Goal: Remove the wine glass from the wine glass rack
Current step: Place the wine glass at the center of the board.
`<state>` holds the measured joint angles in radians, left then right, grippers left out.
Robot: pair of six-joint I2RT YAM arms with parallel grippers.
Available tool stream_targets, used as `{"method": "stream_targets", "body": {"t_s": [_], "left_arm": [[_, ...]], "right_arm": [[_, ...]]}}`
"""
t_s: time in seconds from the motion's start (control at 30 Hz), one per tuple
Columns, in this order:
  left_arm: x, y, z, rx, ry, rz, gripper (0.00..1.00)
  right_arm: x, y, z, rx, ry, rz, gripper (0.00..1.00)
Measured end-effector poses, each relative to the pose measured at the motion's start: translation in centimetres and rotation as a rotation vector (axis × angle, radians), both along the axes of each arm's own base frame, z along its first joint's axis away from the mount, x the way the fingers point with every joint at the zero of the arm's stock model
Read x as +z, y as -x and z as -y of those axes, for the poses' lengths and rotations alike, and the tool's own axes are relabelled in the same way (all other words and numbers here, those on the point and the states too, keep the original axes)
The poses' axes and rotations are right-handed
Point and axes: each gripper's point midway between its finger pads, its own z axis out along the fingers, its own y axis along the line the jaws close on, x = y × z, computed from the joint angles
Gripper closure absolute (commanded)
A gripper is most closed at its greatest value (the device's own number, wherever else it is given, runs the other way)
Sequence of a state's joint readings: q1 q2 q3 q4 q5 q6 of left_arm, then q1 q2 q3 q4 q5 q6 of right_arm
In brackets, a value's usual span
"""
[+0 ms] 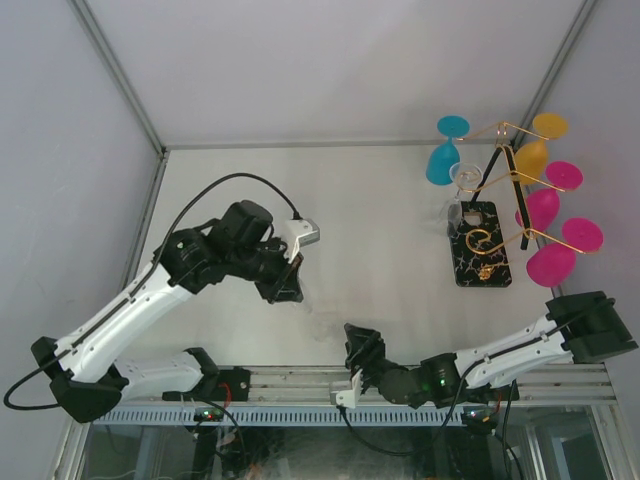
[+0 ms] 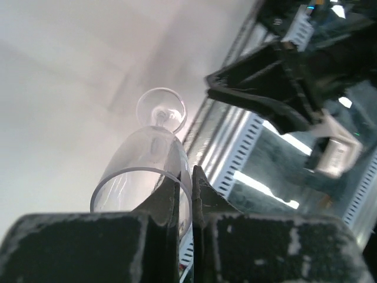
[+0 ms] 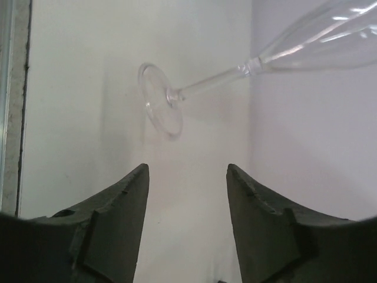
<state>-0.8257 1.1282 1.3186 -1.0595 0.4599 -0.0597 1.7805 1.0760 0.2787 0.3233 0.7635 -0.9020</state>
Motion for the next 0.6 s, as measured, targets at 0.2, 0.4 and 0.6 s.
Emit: {"method": "stream_targets", "body": {"t_s": [0.2,0.4,0.6], "left_arm": [[0.0,-3.9,-3.4,0.205,-0.110,0.185,1.00],[-0.1,-7.1,-6.4,0.369,-0.201,0.282,1.00],[-1.4,-9.9,-7.7,0.499,-0.270,0.255,1.00]], "right_arm": [[1.5,-0.1,-0.3,-0.043,-0.115,-0.045,0.39],[3.5,0.0,-0.3,-0.115,-0.255,-0.108,0.37],[8.3,0.3,-0.9,-0.230,-0.514,-0.291,0.28]]}}
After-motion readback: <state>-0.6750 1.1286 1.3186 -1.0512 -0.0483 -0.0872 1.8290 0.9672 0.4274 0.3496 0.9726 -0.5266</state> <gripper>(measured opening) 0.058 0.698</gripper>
